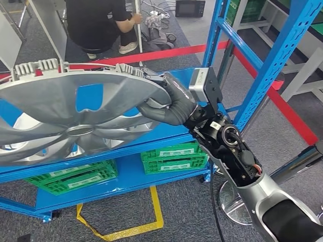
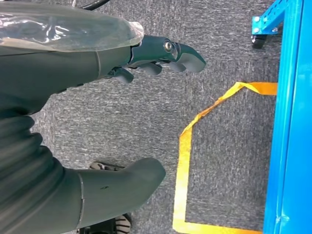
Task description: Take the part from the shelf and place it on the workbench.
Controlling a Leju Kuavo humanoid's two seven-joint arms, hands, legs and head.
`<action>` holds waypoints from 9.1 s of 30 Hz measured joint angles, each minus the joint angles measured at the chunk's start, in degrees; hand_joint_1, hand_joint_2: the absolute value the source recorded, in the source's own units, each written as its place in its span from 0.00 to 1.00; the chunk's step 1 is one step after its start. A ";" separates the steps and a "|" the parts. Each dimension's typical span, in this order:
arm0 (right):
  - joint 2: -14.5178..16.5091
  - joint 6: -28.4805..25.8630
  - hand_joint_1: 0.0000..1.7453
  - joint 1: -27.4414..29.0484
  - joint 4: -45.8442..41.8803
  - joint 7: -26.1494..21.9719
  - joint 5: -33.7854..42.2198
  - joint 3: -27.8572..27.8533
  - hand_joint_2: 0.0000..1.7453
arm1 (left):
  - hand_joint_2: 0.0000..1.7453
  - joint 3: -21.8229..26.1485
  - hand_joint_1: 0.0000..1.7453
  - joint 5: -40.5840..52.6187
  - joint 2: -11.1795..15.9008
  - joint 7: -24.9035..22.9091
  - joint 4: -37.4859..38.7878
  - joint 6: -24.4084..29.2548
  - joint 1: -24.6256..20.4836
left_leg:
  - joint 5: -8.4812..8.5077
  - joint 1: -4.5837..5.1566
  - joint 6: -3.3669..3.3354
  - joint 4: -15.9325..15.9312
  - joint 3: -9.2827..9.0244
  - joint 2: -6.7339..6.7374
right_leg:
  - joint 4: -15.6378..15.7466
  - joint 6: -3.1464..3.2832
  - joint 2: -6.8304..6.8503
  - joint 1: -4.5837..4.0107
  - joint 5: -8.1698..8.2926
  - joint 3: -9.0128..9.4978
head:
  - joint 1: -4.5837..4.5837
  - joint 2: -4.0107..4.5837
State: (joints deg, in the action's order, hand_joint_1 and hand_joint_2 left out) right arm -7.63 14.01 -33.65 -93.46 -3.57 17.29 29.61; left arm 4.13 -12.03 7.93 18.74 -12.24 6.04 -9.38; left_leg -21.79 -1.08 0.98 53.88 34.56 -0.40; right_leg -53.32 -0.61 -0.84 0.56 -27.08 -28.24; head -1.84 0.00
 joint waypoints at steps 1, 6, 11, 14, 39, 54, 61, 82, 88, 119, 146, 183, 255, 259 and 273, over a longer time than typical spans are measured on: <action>0.00 0.07 1.00 0.00 0.12 0.02 -0.07 -0.10 1.00 | 1.00 0.00 0.00 0.09 -0.01 -0.23 0.00 0.04 0.00 | 0.00 0.00 0.00 0.00 0.00 0.00 | 0.00 0.00 0.00 0.00 0.00 0.00 | 0.00 0.00; 0.00 0.29 1.00 0.00 0.58 0.15 -0.14 -0.51 1.00 | 1.00 -0.01 0.00 0.34 -0.12 -0.93 0.00 0.34 0.02 | 0.00 0.00 0.00 0.00 0.00 0.00 | 0.00 0.00 0.00 0.00 0.00 0.00 | -0.01 0.00; -0.01 0.33 1.00 0.00 0.90 0.31 -0.16 -1.01 1.00 | 1.00 -0.05 0.00 0.67 -0.20 -1.01 0.00 0.34 -0.02 | 0.00 0.00 0.00 0.00 0.00 0.00 | 0.00 0.00 -0.01 0.00 0.00 -0.01 | -0.02 0.00; -0.01 0.37 1.00 -0.01 0.95 0.35 -0.18 -1.29 1.00 | 1.00 -0.15 0.00 0.76 -0.24 -1.03 0.00 0.35 -0.10 | -0.18 0.10 -0.20 0.21 0.07 0.00 | 0.06 -0.13 0.00 0.23 0.00 0.01 | 0.01 0.00; 0.00 0.99 1.00 0.36 2.26 0.87 -1.16 -2.12 1.00 | 1.00 -0.46 0.00 0.70 -0.29 -0.59 0.00 -0.66 -0.31 | -4.21 -0.52 1.57 4.22 0.47 -0.38 | -1.18 1.23 0.23 0.50 2.05 -2.96 | -0.78 0.00; 0.00 1.68 1.00 0.02 3.45 0.30 -2.10 -2.35 1.00 | 1.00 -0.71 0.00 0.71 -0.13 -0.71 0.01 -0.71 -0.57 | -1.04 0.23 -1.09 -0.18 -0.86 0.48 | -4.61 -0.46 1.31 -0.35 -1.51 -3.74 | 0.22 0.00; 0.00 1.92 1.00 -0.04 4.51 0.66 -2.15 -2.37 1.00 | 1.00 -0.88 0.00 0.60 -0.31 -0.75 0.02 -0.64 -0.41 | -1.62 0.28 -1.49 -0.07 -1.67 -0.84 | -12.67 -0.86 0.89 -0.05 -1.81 -8.42 | -1.41 0.00; 0.02 2.07 1.00 -0.11 6.07 0.96 -2.03 -2.43 1.00 | 1.00 -1.36 0.00 0.36 -0.08 -1.10 0.07 -0.36 -0.25 | -1.43 0.12 -0.13 0.76 -0.24 0.74 | -1.30 -0.14 2.00 -0.22 0.79 -2.31 | 0.40 0.00; 0.02 2.61 1.00 0.00 6.43 0.98 -1.90 -2.74 1.00 | 1.00 -1.36 0.00 0.20 -0.01 -1.13 0.07 -0.22 -0.35 | -1.53 0.35 -1.61 0.65 -0.52 -0.17 | -18.24 -0.91 1.20 -0.01 -7.24 -10.06 | -0.95 0.00; -0.68 0.77 1.00 -1.01 7.92 1.21 -0.90 -4.13 1.00 | 1.00 -1.92 0.00 -2.07 1.62 -0.25 0.03 -4.18 -2.41 | -1.35 0.39 -1.52 0.61 -0.61 -0.20 | -18.71 -0.39 1.24 -0.35 -7.03 -10.50 | -1.24 0.00; -0.11 -0.90 1.00 3.02 6.45 0.33 -2.73 -4.55 1.00 | 1.00 -1.70 0.00 -4.05 0.80 -1.11 0.20 -2.97 1.05 | -1.24 0.26 -1.02 0.11 -0.87 1.15 | -3.61 0.07 3.79 -0.67 -1.23 -2.81 | -0.04 0.00; -0.02 0.46 1.00 4.82 4.62 0.15 -6.54 -6.66 1.00 | 1.00 -1.71 0.00 -3.01 0.40 -2.13 0.33 -1.92 0.72 | -1.04 0.62 -1.60 0.46 -0.61 -3.22 | -16.47 0.02 0.70 -0.22 -5.13 -8.83 | -1.49 0.00; 0.20 1.99 1.00 5.43 2.14 1.74 -6.09 -6.45 1.00 | 1.00 -2.96 0.00 -0.98 -0.11 -3.68 0.48 1.06 0.11 | -4.95 0.46 1.00 9.55 5.31 -1.11 | 0.15 1.82 0.42 0.01 1.95 -1.08 | -0.72 0.00; 0.20 2.07 1.00 5.68 2.17 1.77 -6.10 -6.44 1.00 | 1.00 -3.07 0.00 -0.95 -0.26 -3.72 0.48 1.08 0.23 | -6.27 -0.16 2.08 15.87 8.10 0.16 | 0.05 1.70 3.68 0.00 1.81 -1.27 | 0.24 0.00; 0.20 2.07 1.00 5.52 2.21 1.42 -6.10 -6.72 1.00 | 1.00 -3.84 0.00 -0.81 -0.13 -3.70 0.48 1.33 -0.07 | -0.82 0.42 -1.68 0.78 -0.33 -1.79 | -19.08 -0.80 1.12 -0.05 -7.56 -9.49 | -1.56 0.00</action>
State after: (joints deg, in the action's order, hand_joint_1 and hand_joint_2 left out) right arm -7.43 16.08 -28.13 -91.25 -2.15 11.19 22.90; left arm 0.29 -12.84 7.80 15.04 -11.76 7.37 -9.45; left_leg -22.61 -0.66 -0.70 54.66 34.23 -2.18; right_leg -72.41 -1.42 0.28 0.51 -34.64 -37.73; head -3.39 0.00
